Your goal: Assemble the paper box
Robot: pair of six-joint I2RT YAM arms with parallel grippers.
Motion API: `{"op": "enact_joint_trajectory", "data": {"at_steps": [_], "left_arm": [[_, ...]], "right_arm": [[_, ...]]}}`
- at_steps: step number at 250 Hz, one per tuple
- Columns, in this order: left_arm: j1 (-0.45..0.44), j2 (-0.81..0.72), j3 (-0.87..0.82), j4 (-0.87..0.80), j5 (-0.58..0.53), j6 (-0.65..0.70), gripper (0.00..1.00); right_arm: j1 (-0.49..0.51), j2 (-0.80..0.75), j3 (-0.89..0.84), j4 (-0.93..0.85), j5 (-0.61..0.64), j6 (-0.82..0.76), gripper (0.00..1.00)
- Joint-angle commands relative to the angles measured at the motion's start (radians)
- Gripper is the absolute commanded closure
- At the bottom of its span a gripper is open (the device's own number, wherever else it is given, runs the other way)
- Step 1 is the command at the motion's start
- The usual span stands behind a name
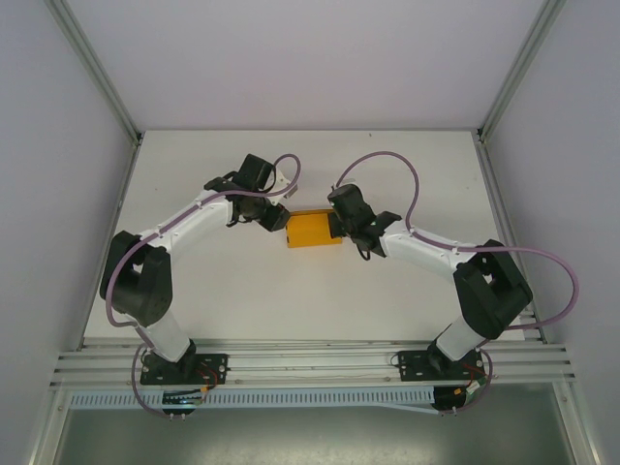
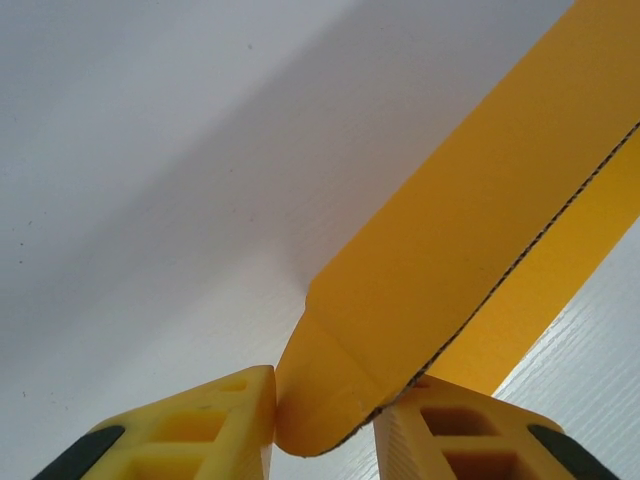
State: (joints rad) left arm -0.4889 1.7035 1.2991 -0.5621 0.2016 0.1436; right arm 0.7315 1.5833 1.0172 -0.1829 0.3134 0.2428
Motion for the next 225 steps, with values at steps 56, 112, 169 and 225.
{"op": "enact_joint_trajectory", "data": {"at_steps": [56, 112, 169, 225], "left_arm": [[0.003, -0.050, 0.025, -0.020, 0.074, -0.005, 0.83], [0.003, -0.050, 0.035, -0.028, 0.098, -0.129, 1.00], [0.003, -0.065, 0.042, -0.061, 0.126, -0.467, 1.00], [0.003, -0.080, 0.049, -0.102, 0.200, -0.599, 1.00]], "right_arm": [[0.017, 0.057, -0.032, -0.196, -0.033, 0.009, 1.00], [0.044, 0.075, -0.001, -0.246, 0.042, 0.031, 1.00], [0.083, 0.094, 0.006, -0.292, 0.155, 0.167, 1.00], [0.094, 0.110, 0.000, -0.311, 0.181, 0.234, 1.00]]}}
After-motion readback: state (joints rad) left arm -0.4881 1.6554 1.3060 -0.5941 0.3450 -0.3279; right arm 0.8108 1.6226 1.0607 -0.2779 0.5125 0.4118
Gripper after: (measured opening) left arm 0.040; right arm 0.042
